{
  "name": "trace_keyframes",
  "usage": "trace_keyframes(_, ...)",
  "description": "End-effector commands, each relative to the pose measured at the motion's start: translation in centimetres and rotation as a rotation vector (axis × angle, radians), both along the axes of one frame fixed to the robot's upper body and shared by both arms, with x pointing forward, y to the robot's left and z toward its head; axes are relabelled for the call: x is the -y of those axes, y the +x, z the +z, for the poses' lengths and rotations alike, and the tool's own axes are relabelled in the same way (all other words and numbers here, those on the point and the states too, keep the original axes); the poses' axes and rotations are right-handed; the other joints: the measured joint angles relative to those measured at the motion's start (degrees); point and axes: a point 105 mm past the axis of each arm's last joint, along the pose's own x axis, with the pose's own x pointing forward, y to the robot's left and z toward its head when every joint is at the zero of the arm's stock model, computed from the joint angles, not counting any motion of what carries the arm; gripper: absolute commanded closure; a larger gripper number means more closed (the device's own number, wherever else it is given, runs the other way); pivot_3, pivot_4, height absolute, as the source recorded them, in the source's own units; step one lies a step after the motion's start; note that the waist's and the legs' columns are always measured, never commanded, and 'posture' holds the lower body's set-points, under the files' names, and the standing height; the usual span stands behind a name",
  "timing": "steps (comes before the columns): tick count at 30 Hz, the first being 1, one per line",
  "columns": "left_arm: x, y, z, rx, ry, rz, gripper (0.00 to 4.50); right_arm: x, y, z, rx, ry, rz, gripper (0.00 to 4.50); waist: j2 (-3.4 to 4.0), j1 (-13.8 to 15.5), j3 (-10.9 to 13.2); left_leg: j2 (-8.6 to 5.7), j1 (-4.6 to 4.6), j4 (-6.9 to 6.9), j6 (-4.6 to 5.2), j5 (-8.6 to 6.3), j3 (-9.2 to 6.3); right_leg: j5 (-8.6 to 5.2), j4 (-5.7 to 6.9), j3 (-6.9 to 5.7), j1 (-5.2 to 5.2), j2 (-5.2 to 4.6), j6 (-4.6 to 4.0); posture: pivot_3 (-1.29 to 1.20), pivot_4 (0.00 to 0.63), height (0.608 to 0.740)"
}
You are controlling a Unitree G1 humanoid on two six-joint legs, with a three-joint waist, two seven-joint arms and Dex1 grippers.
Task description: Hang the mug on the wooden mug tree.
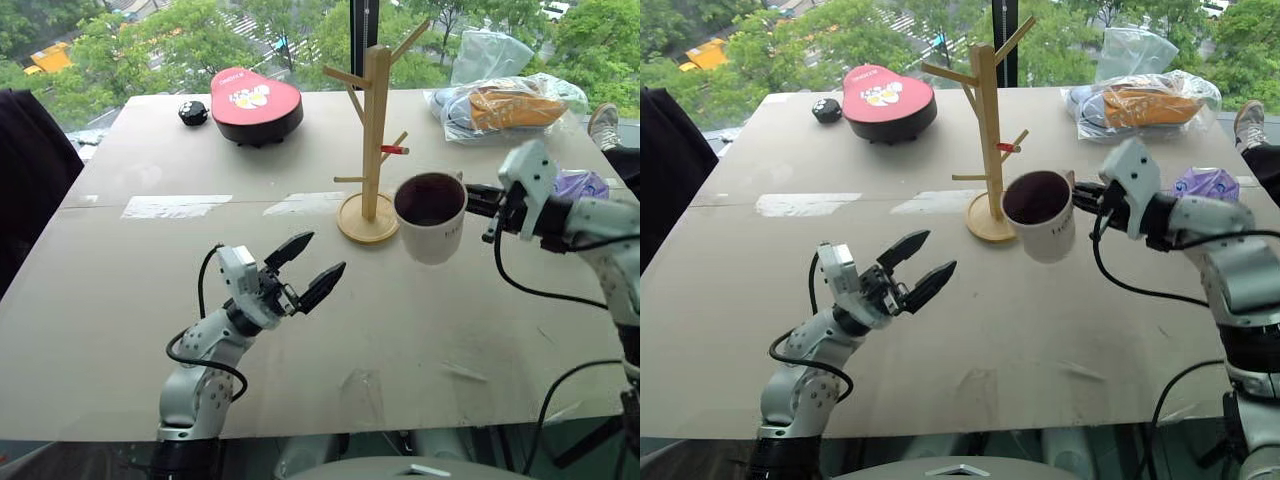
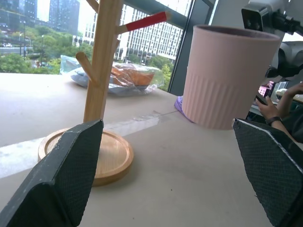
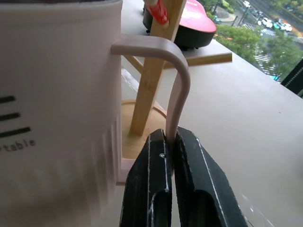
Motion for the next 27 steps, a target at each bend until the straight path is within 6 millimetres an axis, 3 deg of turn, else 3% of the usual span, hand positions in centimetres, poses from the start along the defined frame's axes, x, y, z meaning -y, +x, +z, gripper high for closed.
trace_keyframes(1, 0.4, -0.3, 1.6, 0.068, -0.026, -0.024, 0.0, -0.9, -0.3, 1.6, 0.03, -0.091, -0.005, 4.45, 0.0, 0.0, 0.0, 0.0, -0.03, 0.0, 0.01, 0.0, -0.02, 0.0, -0.06, -0.02, 0.0, 0.0, 0.0, 0.0, 0.15, 0.74)
trace_keyframes(8, 0.9, -0.5, 3.4, 0.112, -0.068, -0.063, 0.0, -1.4, -0.2, 3.5, 0.037, -0.166, -0.031, 4.45, -0.04, 0.0, 0.0, -0.03, -1.06, 0.45, 0.02, -0.01, -0.14, 0.04, -0.06, -0.22, -0.75, -0.06, 0.01, 0.0, 0.15, 0.74)
trace_keyframes(16, 1.4, -0.5, 3.0, 0.101, -0.067, -0.066, 0.0, -2.4, 0.0, 4.5, 0.011, -0.213, -0.03, 4.45, -0.04, 0.0, 0.0, -0.04, -1.03, 0.5, 0.02, 0.0, -0.09, 0.17, 0.02, -0.17, -0.75, -0.03, 0.02, 0.0, 0.15, 0.74)
trace_keyframes(26, 1.1, -0.1, 2.9, 0.103, -0.07, -0.045, 0.0, -3.2, 2.3, 4.5, 0.015, -0.214, -0.061, 4.45, -0.04, -0.1, 0.0, -0.04, -1.04, 0.53, 0.02, 0.0, -0.05, 0.18, 0.05, -0.15, -0.78, -0.03, 0.01, 0.0, 0.15, 0.74)
trace_keyframes(27, 1.0, -0.2, 2.8, 0.102, -0.069, -0.044, 0.0, -3.3, 2.4, 4.6, 0.017, -0.21, -0.061, 3.91, -0.04, -0.1, 0.0, -0.04, -1.04, 0.53, 0.02, 0.0, -0.05, 0.18, 0.04, -0.15, -0.78, -0.03, 0.01, 0.0, 0.15, 0.74)
